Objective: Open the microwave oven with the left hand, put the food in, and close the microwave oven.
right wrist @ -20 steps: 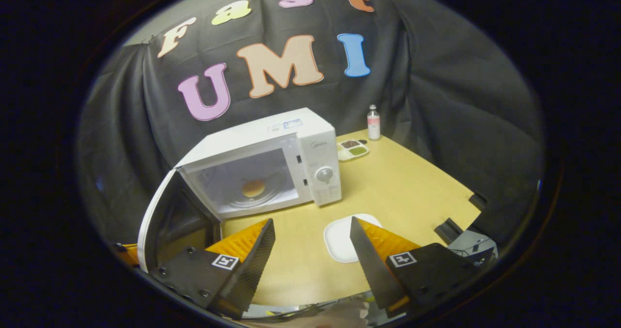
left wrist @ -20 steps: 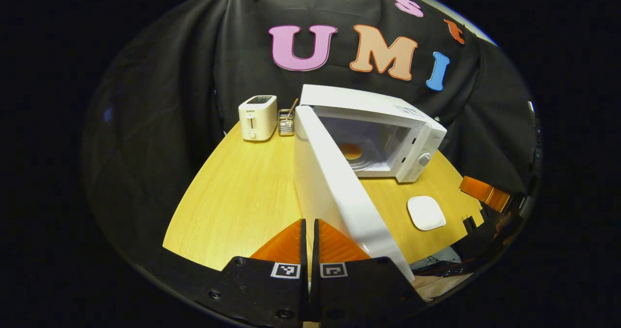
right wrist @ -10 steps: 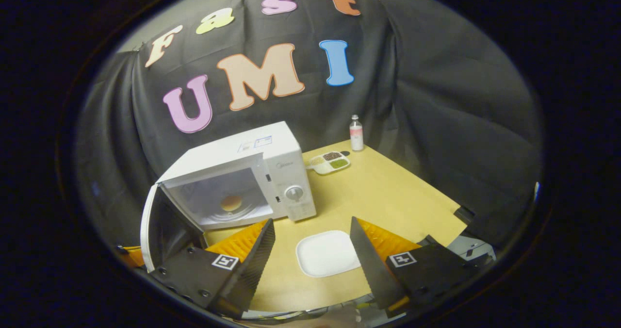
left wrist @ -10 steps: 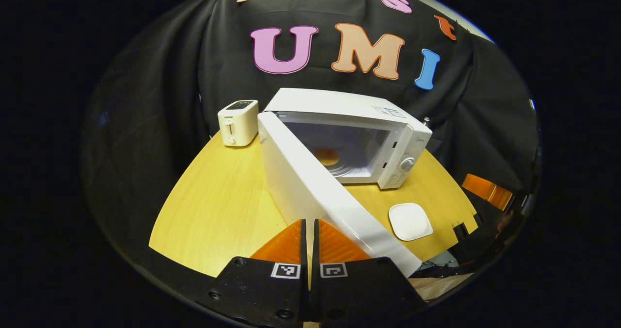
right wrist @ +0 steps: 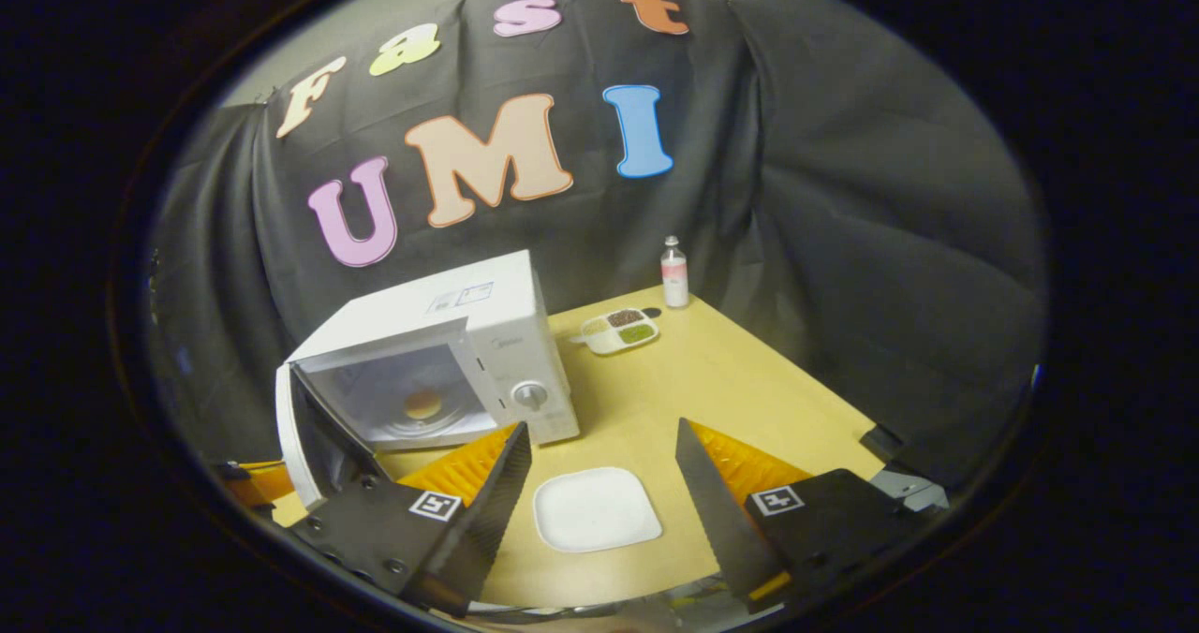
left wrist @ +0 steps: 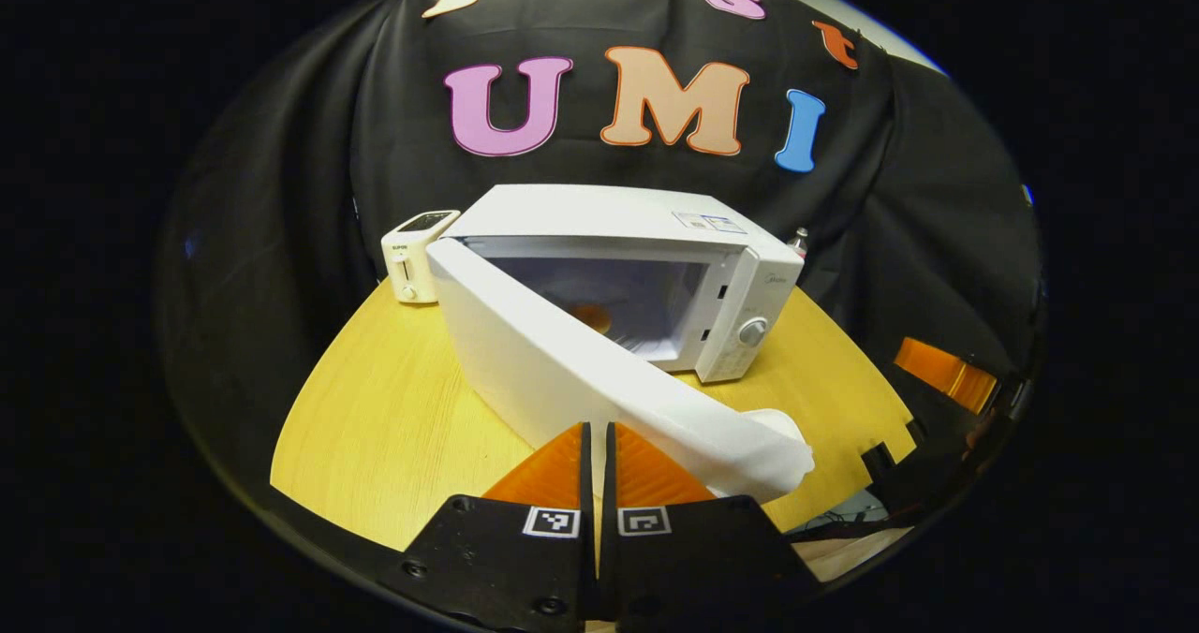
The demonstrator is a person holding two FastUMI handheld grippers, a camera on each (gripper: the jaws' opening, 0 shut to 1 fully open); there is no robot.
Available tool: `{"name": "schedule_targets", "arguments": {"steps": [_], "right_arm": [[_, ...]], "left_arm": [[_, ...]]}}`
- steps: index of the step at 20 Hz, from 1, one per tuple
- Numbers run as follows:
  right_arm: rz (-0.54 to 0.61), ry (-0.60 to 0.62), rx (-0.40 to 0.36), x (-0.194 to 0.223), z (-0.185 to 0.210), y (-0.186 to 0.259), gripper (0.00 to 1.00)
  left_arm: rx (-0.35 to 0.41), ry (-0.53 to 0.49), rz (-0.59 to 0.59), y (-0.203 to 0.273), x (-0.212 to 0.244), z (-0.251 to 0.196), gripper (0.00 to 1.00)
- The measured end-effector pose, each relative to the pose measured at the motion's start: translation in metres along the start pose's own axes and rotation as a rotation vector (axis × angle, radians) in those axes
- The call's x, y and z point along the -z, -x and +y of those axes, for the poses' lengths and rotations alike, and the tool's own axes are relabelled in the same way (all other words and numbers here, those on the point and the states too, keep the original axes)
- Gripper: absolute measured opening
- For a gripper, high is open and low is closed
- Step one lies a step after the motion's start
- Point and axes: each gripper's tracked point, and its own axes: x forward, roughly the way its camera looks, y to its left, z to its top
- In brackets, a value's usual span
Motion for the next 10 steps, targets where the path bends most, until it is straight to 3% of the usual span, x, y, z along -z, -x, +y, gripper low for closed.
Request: {"name": "schedule_targets", "arguments": {"steps": [2,3,10], "right_arm": [[-0.030,-0.002,0.002,-0.011,-0.011,-0.002,0.96],[-0.041,-0.007,0.003,-0.014,-0.015,-0.004,0.91],[-0.117,-0.047,0.013,-0.038,-0.034,-0.014,0.91]], "left_arm": [[-0.015,-0.011,-0.017,-0.007,-0.004,-0.005,0.01],[-0.019,-0.018,-0.024,-0.011,-0.006,-0.008,0.01],[0.003,-0.064,-0.078,-0.038,-0.032,-0.039,0.01]]}}
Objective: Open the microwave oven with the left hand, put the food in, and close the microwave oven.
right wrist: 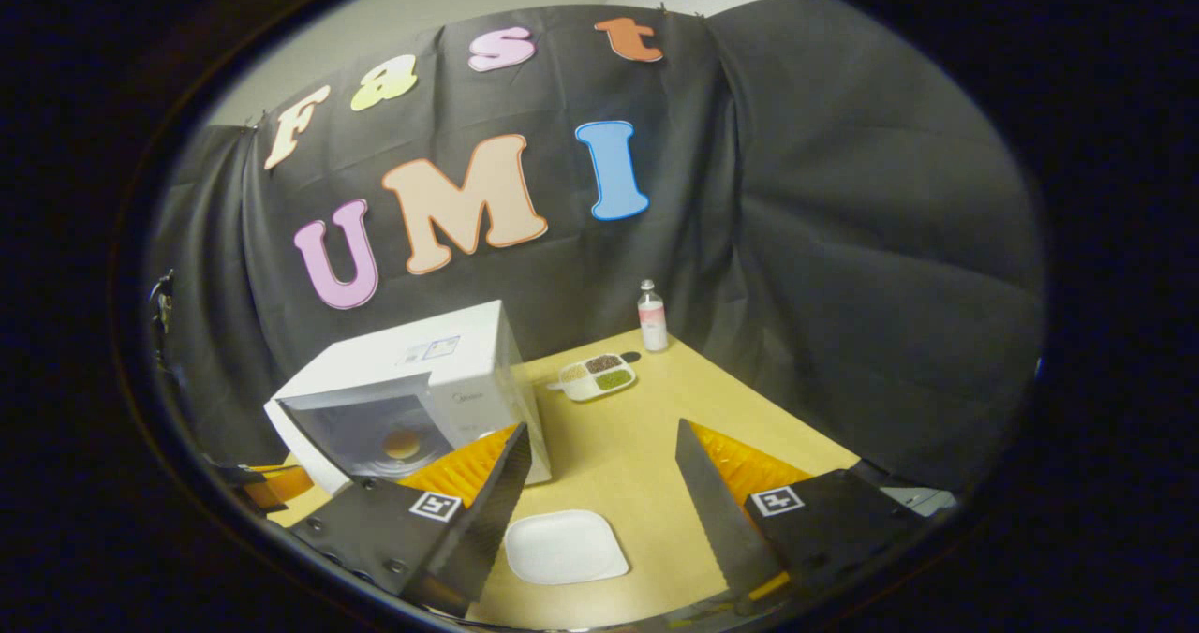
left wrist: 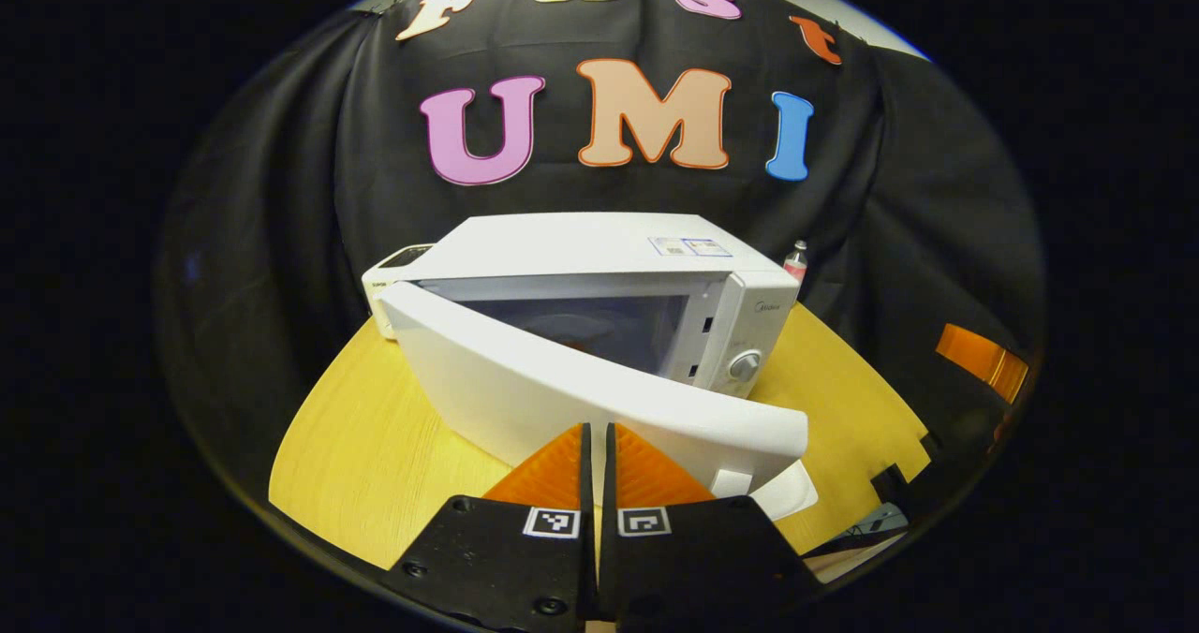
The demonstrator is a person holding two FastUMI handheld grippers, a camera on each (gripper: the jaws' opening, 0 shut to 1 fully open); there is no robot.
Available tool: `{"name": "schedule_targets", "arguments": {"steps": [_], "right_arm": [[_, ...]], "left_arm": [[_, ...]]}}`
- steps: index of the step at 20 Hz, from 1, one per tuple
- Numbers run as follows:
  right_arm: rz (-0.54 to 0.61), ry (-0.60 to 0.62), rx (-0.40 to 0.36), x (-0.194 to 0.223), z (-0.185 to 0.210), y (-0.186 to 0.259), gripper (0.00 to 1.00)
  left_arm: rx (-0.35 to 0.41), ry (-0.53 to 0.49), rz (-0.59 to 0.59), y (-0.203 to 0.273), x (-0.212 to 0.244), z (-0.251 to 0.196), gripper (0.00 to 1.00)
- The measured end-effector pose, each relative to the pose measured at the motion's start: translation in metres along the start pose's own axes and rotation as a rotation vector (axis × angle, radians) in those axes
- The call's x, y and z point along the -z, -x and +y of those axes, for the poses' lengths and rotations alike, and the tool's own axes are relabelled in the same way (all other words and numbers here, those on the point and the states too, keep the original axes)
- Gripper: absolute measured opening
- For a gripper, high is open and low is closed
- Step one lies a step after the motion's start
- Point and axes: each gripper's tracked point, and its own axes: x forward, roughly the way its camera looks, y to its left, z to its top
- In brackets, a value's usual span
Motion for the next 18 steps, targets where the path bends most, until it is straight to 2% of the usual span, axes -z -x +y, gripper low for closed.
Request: {"name": "schedule_targets", "arguments": {"steps": [4,5,6,9,10,13,14,15,18], "right_arm": [[-0.010,-0.002,-0.004,-0.004,-0.003,-0.002,0.91],[-0.010,-0.003,-0.003,-0.004,-0.004,-0.003,0.96],[-0.008,-0.005,-0.004,-0.004,-0.005,-0.002,0.96],[-0.017,-0.013,0.000,-0.008,-0.011,-0.005,0.96],[-0.031,-0.020,0.005,-0.012,-0.014,-0.004,0.91],[-0.067,-0.041,-0.001,-0.020,-0.017,-0.004,0.91],[-0.069,-0.042,-0.004,-0.021,-0.017,-0.003,0.95],[-0.067,-0.041,-0.008,-0.020,-0.018,-0.004,0.91],[-0.050,-0.039,-0.029,-0.017,-0.014,-0.007,0.91]], "left_arm": [[0.035,-0.029,-0.023,-0.015,-0.011,-0.019,0.01],[0.042,-0.028,-0.025,-0.019,-0.013,-0.023,0.01],[0.047,-0.026,-0.029,-0.022,-0.016,-0.028,0.01],[0.044,-0.015,-0.034,-0.036,-0.022,-0.036,0.01],[0.043,-0.005,-0.035,-0.040,-0.025,-0.039,0.01],[0.039,0.022,-0.048,-0.053,-0.035,-0.044,0.01],[0.035,0.032,-0.054,-0.058,-0.039,-0.045,0.01],[0.034,0.045,-0.057,-0.062,-0.042,-0.047,0.01],[0.029,0.055,-0.064,-0.075,-0.046,-0.055,0.01]]}}
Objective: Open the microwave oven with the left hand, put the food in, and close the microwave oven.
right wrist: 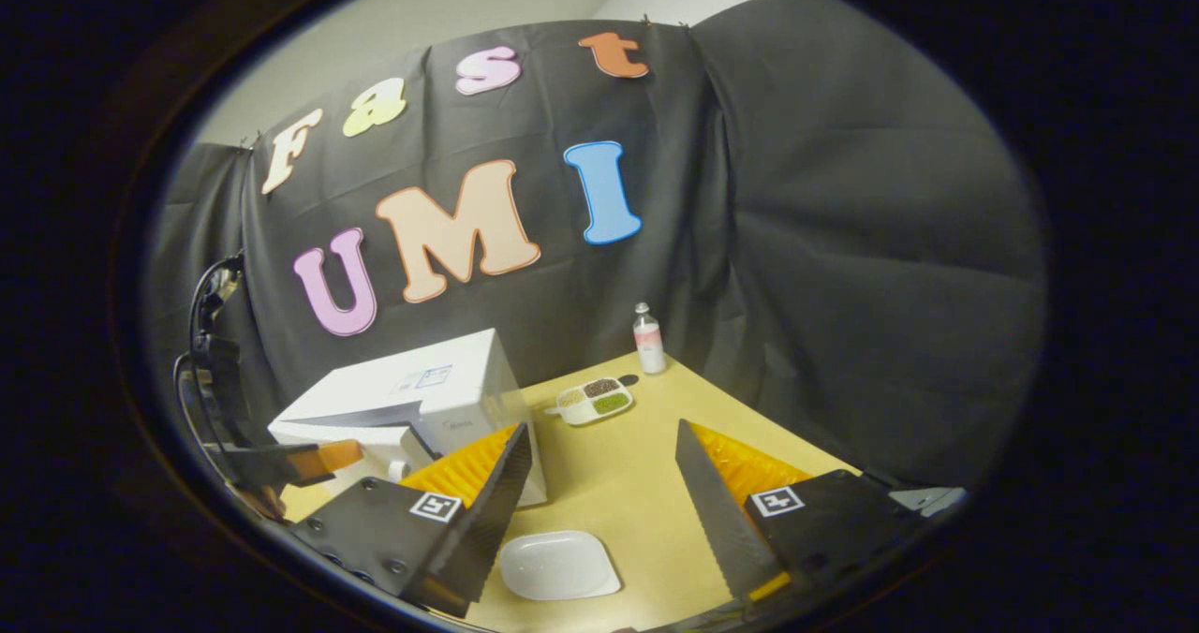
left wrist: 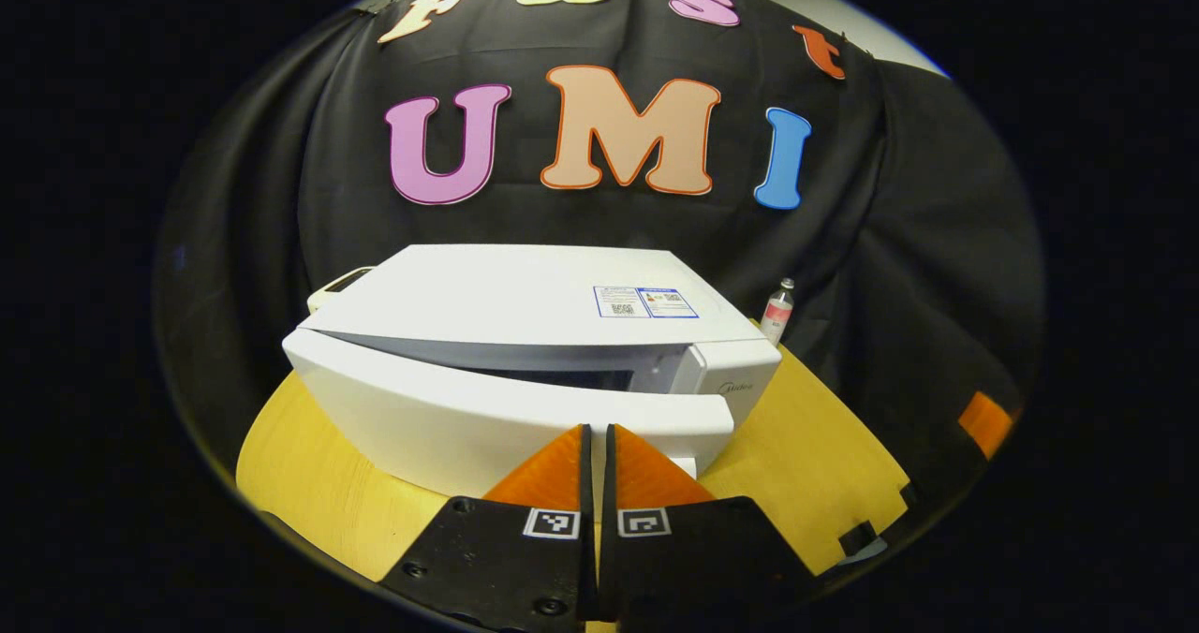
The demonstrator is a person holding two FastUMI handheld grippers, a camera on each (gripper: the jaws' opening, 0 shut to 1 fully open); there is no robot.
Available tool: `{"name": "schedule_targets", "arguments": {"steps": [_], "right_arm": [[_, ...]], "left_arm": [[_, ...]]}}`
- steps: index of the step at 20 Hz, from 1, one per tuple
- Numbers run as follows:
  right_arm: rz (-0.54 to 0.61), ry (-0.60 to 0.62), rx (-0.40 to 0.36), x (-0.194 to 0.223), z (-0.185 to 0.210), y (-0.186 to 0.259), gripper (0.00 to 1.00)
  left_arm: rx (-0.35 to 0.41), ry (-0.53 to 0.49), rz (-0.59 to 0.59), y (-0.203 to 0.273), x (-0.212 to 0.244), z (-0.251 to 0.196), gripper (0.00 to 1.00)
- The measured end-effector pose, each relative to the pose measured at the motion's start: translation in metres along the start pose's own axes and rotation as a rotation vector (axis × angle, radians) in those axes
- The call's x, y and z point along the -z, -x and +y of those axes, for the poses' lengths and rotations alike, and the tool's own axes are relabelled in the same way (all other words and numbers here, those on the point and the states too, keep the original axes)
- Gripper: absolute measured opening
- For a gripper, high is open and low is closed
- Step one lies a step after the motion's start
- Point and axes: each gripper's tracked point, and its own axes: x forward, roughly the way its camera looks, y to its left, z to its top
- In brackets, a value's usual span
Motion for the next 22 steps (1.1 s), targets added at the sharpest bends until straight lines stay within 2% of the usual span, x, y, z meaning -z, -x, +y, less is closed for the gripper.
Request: {"name": "schedule_targets", "arguments": {"steps": [9,10,15,22], "right_arm": [[0.057,0.026,-0.056,0.012,0.010,-0.005,0.90],[0.060,0.022,-0.057,0.013,0.009,-0.005,0.96],[0.081,-0.003,-0.052,0.018,0.005,-0.010,0.96],[0.089,0.028,-0.048,0.018,0.005,-0.014,0.96]], "left_arm": [[-0.017,-0.051,-0.009,-0.023,-0.001,-0.017,0.01],[-0.018,-0.047,-0.005,-0.025,0.000,-0.017,0.01],[-0.033,-0.022,0.003,-0.031,0.001,-0.016,0.01],[-0.032,0.021,0.014,-0.039,0.003,-0.014,0.02]]}}
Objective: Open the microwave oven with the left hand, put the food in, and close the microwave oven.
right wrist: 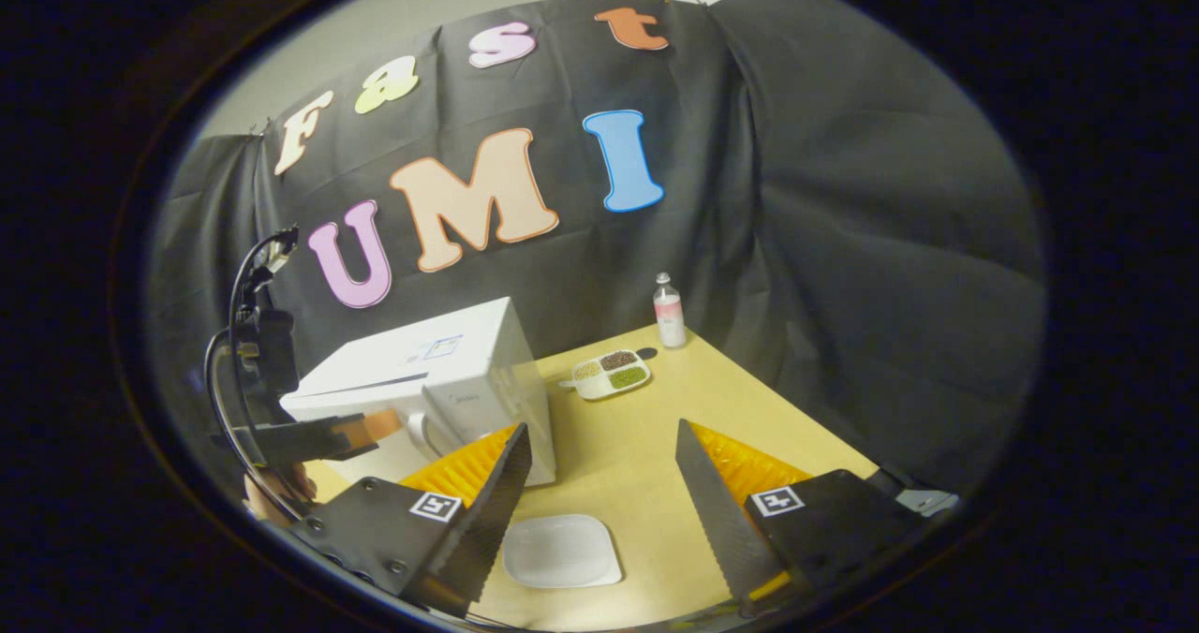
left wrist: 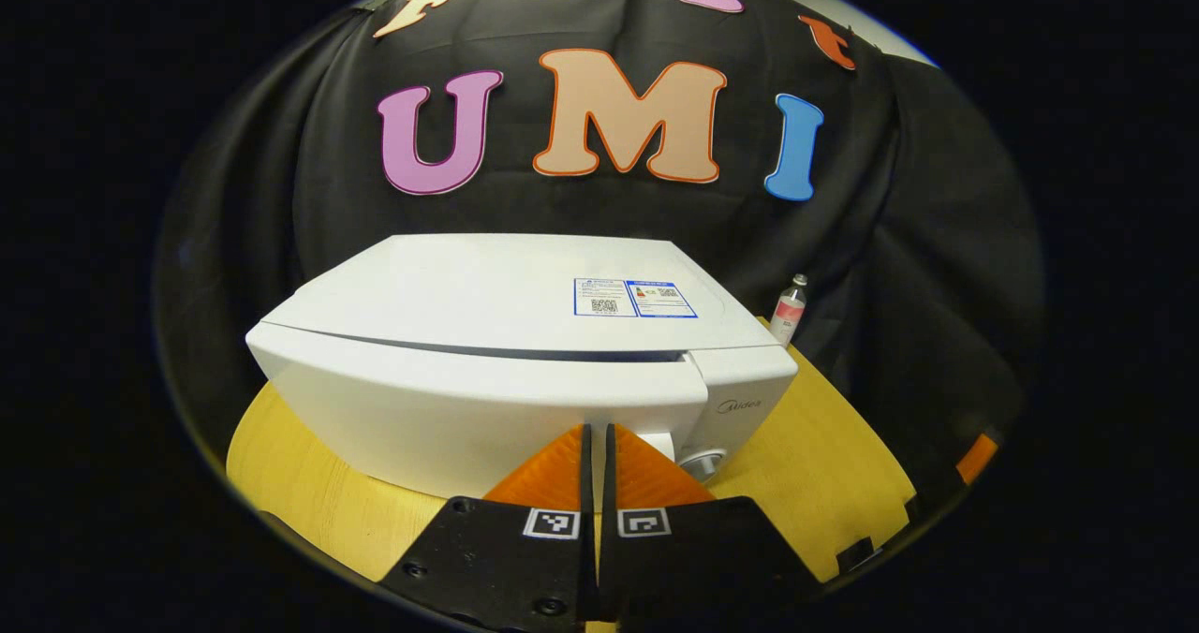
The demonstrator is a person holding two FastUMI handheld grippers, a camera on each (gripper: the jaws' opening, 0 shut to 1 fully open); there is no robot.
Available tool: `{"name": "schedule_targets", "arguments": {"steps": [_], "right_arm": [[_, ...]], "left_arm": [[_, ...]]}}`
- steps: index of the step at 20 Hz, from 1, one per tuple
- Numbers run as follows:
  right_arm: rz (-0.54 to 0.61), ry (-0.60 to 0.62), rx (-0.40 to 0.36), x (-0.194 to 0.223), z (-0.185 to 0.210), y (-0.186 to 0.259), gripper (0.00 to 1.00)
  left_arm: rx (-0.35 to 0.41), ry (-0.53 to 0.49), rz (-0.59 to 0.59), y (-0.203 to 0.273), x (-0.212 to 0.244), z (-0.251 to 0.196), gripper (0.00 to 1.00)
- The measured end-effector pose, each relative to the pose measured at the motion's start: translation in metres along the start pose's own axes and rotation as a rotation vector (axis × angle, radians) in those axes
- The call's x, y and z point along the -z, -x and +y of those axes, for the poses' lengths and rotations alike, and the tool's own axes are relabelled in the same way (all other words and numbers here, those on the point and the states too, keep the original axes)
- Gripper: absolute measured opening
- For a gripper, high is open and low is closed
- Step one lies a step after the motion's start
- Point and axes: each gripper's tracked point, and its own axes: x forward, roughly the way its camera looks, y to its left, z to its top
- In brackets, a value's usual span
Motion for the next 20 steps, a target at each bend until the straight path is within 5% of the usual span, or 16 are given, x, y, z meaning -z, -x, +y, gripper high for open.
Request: {"name": "schedule_targets", "arguments": {"steps": [20], "right_arm": [[0.014,0.031,-0.031,0.006,0.013,0.001,0.90]], "left_arm": [[-0.010,0.030,-0.048,-0.001,-0.016,0.008,0.01]]}}
